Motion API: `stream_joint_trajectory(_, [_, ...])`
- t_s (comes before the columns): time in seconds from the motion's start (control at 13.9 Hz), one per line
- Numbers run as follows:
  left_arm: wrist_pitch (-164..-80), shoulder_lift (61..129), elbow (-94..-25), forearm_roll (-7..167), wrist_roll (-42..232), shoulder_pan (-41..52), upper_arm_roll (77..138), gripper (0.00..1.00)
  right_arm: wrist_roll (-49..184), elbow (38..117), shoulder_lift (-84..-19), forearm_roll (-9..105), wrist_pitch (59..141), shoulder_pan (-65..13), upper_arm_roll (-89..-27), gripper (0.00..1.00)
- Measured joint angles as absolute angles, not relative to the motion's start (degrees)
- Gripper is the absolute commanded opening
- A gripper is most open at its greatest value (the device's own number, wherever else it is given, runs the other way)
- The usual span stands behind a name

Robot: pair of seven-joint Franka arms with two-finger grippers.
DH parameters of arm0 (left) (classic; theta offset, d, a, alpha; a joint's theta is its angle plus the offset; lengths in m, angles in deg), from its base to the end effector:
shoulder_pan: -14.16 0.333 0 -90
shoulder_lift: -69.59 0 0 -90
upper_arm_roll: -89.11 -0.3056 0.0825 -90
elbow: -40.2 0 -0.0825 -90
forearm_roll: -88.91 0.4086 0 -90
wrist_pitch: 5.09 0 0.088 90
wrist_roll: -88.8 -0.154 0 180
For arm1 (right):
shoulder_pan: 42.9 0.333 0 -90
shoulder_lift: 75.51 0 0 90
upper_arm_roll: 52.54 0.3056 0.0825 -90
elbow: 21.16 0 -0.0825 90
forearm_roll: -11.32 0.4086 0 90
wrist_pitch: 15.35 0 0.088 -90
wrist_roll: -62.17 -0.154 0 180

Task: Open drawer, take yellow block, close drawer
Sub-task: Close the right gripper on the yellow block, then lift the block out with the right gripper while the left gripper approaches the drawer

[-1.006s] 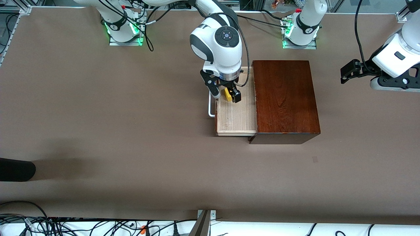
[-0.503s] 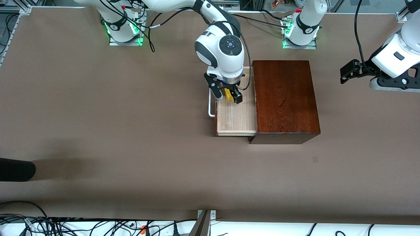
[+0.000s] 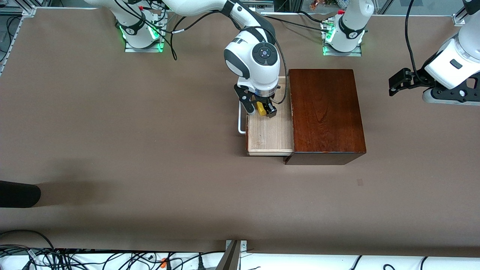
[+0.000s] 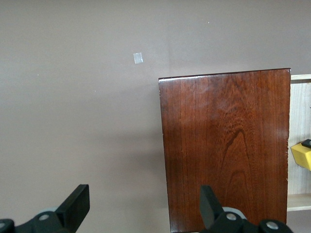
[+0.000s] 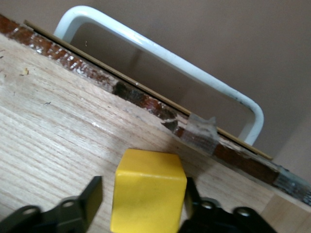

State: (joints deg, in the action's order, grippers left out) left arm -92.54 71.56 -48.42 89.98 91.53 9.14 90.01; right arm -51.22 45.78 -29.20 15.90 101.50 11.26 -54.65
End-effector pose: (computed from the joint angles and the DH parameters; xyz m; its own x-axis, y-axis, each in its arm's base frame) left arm 0.5790 -0.0570 0.5553 0.9971 -0.0547 -0.0538 -0.0559 -0.9982 -0.0207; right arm 0.4704 0.6268 0.2512 0.4606 -0.8850 -0.0679 -0.8876 -0.4590 -0.0390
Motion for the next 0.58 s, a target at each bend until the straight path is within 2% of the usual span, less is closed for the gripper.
stream_joint_trajectory(0.36, [-92.5,71.6,-48.4,88.4,91.5,9.9,88.8,1.00,-51.2,45.0,-30.1,16.4,101.2,11.0,-55.2,0.13])
stream_joint_trajectory(0.58, [-92.5,71.6,-48.4,88.3,91.5,9.9,88.8,1.00,-48.8,43.6,-34.4,19.9,98.1,9.1,-55.7,0.13])
